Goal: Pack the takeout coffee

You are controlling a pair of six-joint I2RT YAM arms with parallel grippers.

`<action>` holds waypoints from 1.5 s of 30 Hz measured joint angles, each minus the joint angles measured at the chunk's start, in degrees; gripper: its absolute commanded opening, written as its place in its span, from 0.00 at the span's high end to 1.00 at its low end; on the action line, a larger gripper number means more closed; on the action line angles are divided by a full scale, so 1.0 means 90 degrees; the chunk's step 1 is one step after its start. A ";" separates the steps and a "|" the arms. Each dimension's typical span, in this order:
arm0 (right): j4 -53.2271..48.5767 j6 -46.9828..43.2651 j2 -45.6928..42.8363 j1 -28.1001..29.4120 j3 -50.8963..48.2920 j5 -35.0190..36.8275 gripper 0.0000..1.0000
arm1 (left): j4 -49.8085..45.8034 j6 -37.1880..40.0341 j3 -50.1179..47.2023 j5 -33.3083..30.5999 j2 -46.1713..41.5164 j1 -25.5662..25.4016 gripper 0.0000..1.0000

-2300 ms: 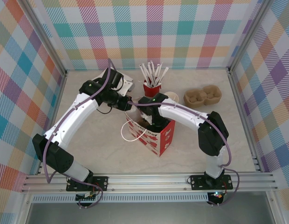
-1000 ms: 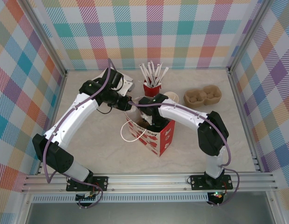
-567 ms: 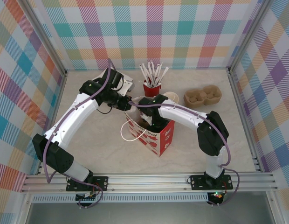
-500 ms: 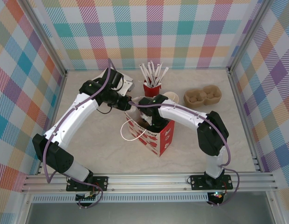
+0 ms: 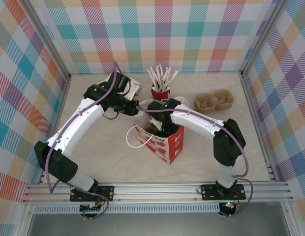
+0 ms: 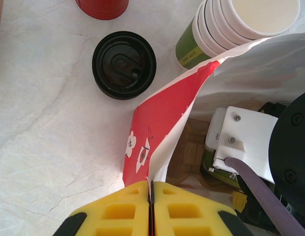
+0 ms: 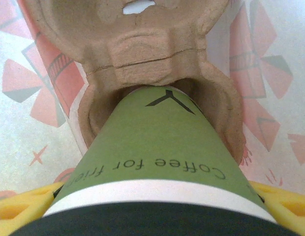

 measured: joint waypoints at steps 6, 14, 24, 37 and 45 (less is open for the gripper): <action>-0.0017 0.0000 -0.0063 0.0000 0.0002 -0.0029 0.33 | 0.0010 -0.0022 0.0000 -0.0036 0.0002 0.0000 0.90; -0.0143 -0.0002 -0.0202 0.0000 0.0017 -0.0073 0.33 | 0.0024 -0.0024 0.0000 -0.0032 0.0002 0.0000 0.90; -0.0170 0.0000 -0.0219 0.0000 0.0027 -0.0070 0.33 | 0.0024 -0.0022 0.0000 -0.0022 0.0002 0.0000 0.90; -0.0160 -0.0002 -0.0216 0.0000 0.0097 -0.0070 0.33 | 0.0027 -0.0022 0.0002 -0.0010 0.0002 0.0000 0.90; 0.0185 -0.0002 -0.0136 0.0000 -0.0066 -0.0066 0.33 | 0.0027 -0.0022 0.0002 -0.0012 0.0002 0.0000 0.90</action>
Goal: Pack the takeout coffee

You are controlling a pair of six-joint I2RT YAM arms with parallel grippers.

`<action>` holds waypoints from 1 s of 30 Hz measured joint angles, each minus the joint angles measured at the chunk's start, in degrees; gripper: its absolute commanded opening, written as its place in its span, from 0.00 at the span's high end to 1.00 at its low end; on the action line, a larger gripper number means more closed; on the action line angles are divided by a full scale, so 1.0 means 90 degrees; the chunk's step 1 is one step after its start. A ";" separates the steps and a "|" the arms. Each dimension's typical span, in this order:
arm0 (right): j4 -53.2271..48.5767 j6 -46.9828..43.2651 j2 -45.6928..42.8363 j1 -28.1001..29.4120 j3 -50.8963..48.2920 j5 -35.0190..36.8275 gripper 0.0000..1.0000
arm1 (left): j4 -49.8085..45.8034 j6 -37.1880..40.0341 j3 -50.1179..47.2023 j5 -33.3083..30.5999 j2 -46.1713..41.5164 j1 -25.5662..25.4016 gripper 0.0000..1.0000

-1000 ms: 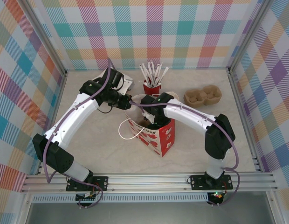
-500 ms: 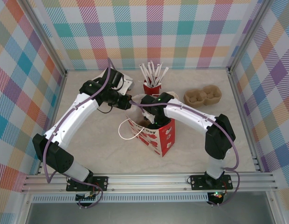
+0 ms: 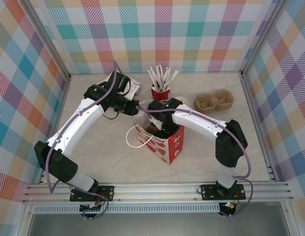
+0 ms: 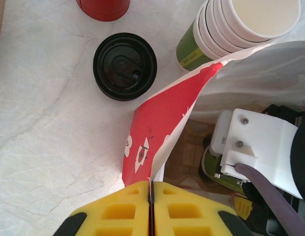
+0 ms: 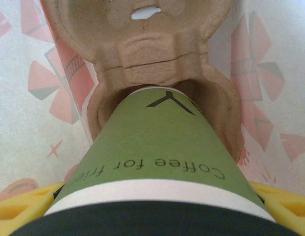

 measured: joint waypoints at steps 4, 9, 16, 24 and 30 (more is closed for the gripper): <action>0.0223 0.0000 0.0044 -0.0005 -0.0146 0.0002 0.33 | -0.0002 0.0000 0.0000 0.0000 0.0000 0.0000 0.90; 0.0432 0.0000 0.0172 -0.0012 -0.0289 0.0002 0.33 | -0.0002 0.0000 0.0000 -0.0019 0.0000 0.0000 0.90; 0.0520 0.0000 0.0185 -0.0012 -0.0369 0.0000 0.33 | -0.0005 0.0000 0.0000 -0.0019 0.0000 0.0000 0.90; 0.0537 0.0000 0.0187 -0.0012 -0.0389 -0.0002 0.33 | -0.0005 0.0000 0.0000 -0.0019 0.0000 0.0000 0.90; 0.0537 0.0000 0.0204 -0.0012 -0.0391 -0.0002 0.33 | -0.0005 0.0000 0.0000 -0.0019 0.0000 0.0000 0.90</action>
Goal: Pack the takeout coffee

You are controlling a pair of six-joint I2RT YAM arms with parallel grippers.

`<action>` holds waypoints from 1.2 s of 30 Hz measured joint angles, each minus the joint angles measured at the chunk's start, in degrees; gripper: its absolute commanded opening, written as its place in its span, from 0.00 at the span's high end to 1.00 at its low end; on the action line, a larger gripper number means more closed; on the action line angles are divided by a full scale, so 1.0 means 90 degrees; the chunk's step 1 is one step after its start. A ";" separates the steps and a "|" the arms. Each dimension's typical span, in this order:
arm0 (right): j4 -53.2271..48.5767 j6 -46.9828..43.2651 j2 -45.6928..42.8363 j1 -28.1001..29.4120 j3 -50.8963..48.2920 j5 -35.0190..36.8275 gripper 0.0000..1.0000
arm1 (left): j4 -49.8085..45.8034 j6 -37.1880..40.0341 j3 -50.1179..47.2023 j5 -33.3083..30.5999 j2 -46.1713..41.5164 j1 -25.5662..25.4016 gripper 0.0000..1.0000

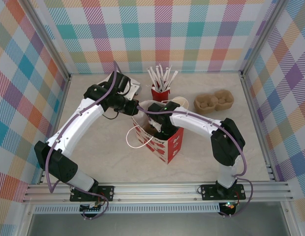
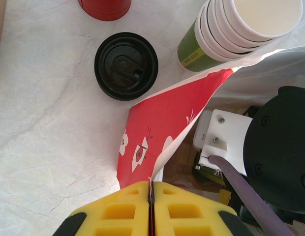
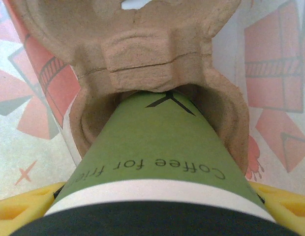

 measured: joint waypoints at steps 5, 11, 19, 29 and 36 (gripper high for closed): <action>0.0000 0.0000 0.0007 -0.0005 0.0000 0.0000 0.33 | 0.0000 0.0000 0.0000 0.0000 0.0000 0.0000 0.90; 0.0000 0.0000 0.0085 -0.0029 0.0000 -0.0017 0.33 | 0.0000 0.0000 0.0000 -0.0002 0.0000 0.0000 0.90; 0.0012 0.0000 0.0095 -0.0034 -0.0015 -0.0022 0.33 | 0.0000 0.0000 0.0000 -0.0002 0.0000 0.0000 0.90; 0.0044 0.0002 0.0087 -0.0049 -0.0034 -0.0024 0.24 | 0.0000 0.0000 0.0000 -0.0002 0.0000 0.0000 0.90; 0.0119 0.0027 -0.0005 -0.0102 -0.0073 -0.0019 0.14 | 0.0046 0.0000 0.0000 0.0000 -0.0002 0.0000 0.90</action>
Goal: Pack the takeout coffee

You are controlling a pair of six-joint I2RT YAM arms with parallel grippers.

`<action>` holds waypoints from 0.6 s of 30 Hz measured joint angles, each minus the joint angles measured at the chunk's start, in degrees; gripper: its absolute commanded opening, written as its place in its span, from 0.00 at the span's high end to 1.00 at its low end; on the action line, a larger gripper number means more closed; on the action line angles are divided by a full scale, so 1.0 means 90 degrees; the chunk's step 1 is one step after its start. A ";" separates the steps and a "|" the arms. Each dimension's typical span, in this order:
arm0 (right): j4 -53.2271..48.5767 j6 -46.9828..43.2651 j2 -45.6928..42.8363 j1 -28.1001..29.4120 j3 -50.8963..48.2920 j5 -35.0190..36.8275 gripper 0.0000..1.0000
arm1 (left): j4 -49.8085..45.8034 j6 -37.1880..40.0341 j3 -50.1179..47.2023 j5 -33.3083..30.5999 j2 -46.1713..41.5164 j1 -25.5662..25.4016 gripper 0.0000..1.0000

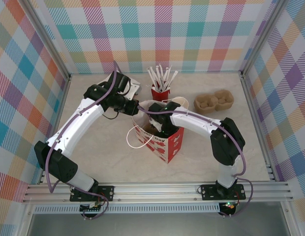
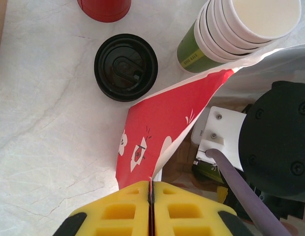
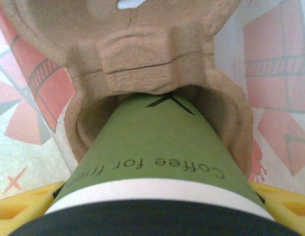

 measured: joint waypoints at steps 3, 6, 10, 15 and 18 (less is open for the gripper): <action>0.0034 0.0007 -0.0075 -0.0027 0.0000 0.0002 0.11 | 0.0075 0.0000 0.0000 0.0002 0.0000 0.0000 0.90; 0.0085 0.0029 -0.0182 -0.0039 0.0000 0.0000 0.09 | 0.0078 0.0000 0.0000 0.0002 0.0000 0.0000 0.91; 0.0119 0.0029 -0.0316 -0.0039 0.0000 -0.0002 0.07 | 0.0078 0.0000 0.0000 0.0005 0.0000 0.0000 0.91; 0.0153 0.0051 -0.0335 -0.0039 0.0000 -0.0005 0.04 | 0.0078 0.0000 -0.0002 0.0005 0.0000 0.0000 0.91; 0.0189 0.0112 -0.0355 -0.0039 0.0000 -0.0005 0.01 | 0.0078 0.0000 -0.0002 0.0015 -0.0002 -0.0012 0.91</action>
